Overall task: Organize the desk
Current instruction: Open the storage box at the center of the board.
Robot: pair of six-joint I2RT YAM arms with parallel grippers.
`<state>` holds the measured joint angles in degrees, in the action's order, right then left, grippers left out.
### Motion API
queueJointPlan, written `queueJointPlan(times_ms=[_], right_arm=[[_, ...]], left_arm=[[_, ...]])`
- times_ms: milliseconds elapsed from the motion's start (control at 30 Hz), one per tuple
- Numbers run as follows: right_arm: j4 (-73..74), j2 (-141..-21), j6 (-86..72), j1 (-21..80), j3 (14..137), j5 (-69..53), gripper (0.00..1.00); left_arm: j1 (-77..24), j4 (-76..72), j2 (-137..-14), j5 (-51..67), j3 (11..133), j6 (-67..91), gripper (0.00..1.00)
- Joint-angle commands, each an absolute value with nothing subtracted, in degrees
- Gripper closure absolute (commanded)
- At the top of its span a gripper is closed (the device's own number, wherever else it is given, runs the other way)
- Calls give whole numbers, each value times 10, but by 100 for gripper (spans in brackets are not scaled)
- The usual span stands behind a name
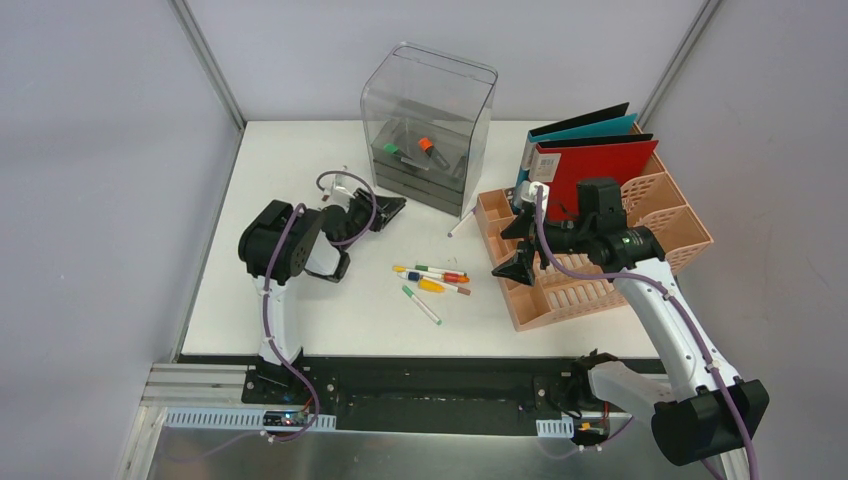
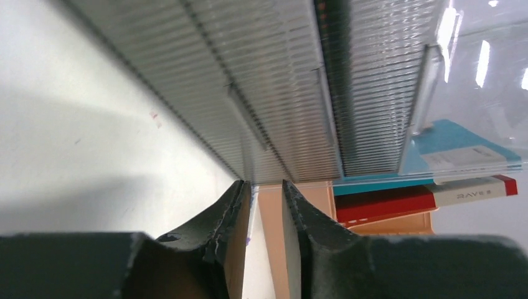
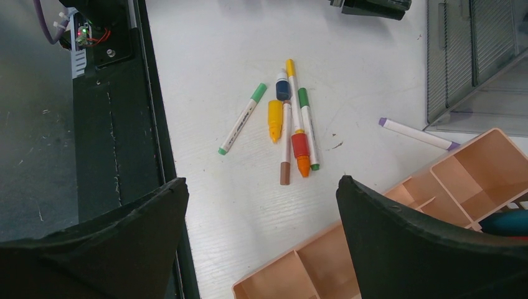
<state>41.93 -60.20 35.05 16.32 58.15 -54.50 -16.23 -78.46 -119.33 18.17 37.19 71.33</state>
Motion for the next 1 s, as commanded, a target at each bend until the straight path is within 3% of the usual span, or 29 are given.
queueJointPlan(times_ms=[0,100,200,967], right_arm=[[416,-592,367,158,576,-565,8],[416,-592,365,156,576,-568,8],[415,-593,366,157,576,-568,8],[416,-591,365,156,576,-572,8]], left_arm=[[-157,-820,-1161,229,417,703,69],[-157,-820,-1159,232,432,698,57],[-157,-820,-1164,230,447,701,51],[-157,-768,-1235,200,531,731,58]])
